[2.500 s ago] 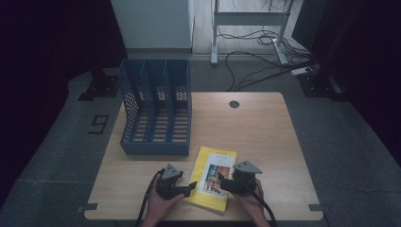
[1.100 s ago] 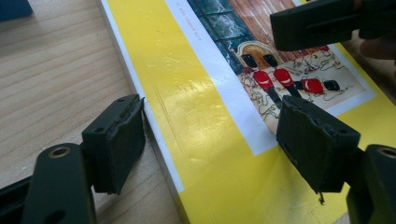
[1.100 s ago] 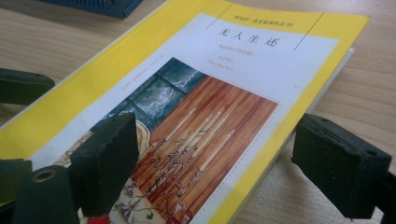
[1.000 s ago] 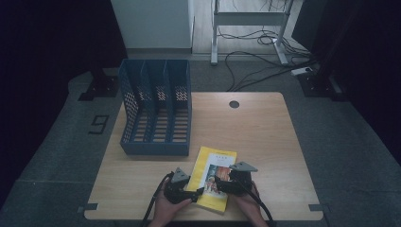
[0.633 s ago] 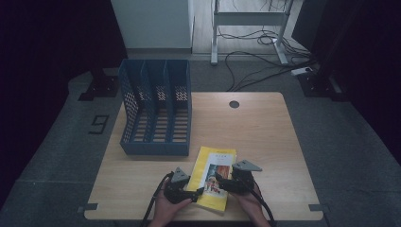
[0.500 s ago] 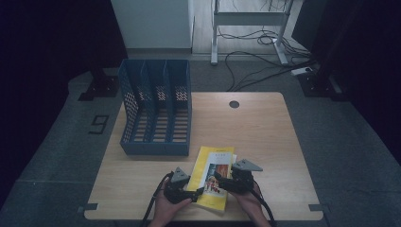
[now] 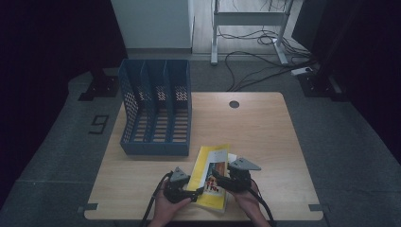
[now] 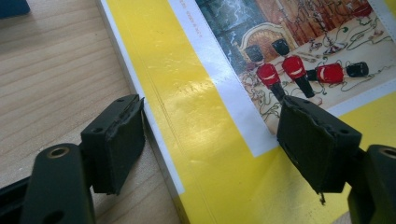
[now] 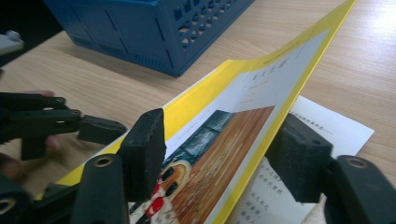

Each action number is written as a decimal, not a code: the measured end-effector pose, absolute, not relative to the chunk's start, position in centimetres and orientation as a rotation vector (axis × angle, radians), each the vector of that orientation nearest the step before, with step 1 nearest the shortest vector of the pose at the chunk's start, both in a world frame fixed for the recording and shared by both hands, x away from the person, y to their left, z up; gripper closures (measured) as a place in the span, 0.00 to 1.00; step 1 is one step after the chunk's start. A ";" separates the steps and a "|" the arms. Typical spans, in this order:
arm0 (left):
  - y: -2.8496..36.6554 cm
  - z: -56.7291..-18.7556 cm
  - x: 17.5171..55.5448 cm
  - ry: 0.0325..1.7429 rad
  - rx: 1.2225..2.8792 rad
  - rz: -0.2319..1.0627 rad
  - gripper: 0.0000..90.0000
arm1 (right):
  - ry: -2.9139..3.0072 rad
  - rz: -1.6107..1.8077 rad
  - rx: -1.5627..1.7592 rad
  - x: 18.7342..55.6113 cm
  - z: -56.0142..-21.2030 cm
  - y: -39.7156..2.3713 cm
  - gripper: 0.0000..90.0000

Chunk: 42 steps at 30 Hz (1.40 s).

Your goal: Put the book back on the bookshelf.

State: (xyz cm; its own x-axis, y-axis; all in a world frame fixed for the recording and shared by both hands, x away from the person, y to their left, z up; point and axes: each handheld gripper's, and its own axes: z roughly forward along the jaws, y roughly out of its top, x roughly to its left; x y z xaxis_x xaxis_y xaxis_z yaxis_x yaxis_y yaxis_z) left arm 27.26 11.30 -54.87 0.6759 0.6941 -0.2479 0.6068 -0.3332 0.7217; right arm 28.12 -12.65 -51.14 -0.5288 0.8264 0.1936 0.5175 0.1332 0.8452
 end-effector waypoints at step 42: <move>11.2 -54.9 27.3 0.992 2.059 0.145 0.25 | 2.167 1.390 1.451 32.5 -53.6 -14.7 0.76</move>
